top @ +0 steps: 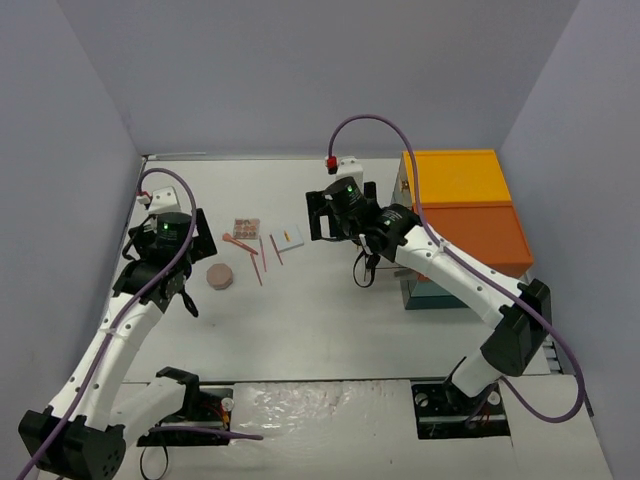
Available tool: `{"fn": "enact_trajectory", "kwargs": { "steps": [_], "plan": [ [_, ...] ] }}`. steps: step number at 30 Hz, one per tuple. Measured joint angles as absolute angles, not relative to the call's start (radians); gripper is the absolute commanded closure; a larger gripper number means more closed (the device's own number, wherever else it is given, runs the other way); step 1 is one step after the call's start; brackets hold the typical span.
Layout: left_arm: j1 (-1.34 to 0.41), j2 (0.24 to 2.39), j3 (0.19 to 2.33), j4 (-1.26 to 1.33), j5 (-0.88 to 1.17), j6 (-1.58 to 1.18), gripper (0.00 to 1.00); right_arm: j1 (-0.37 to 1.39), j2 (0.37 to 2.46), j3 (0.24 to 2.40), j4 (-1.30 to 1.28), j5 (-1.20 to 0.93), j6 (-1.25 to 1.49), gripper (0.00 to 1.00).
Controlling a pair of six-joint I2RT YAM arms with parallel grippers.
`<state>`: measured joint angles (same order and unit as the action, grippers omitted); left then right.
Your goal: Organize the makeup
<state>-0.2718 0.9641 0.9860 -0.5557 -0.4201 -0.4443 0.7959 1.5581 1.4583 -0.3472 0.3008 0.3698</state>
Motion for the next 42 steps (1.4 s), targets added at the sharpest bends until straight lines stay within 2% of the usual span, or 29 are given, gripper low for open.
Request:
{"fn": "enact_trajectory", "kwargs": {
  "steps": [7, 18, 32, 42],
  "plan": [
    [-0.261, 0.973, 0.893, -0.479, -0.435, -0.397, 0.03, 0.717, 1.564, 1.446, -0.381, 0.354, 0.393, 0.00],
    [-0.197, 1.036, 0.889, -0.408, -0.370, -0.389, 0.03, 0.617, 1.559, 1.394, -0.486, 0.466, 0.353, 0.00],
    [-0.190, 1.036, 0.889, -0.392, -0.355, -0.380, 0.03, 0.612, 1.557, 1.400, -0.506, 0.515, 0.293, 0.00],
    [-0.182, 1.034, 0.889, -0.391, -0.350, -0.378, 0.03, 0.699, 1.599, 1.486, -0.483, 0.493, 0.213, 0.00]
  ]
}}
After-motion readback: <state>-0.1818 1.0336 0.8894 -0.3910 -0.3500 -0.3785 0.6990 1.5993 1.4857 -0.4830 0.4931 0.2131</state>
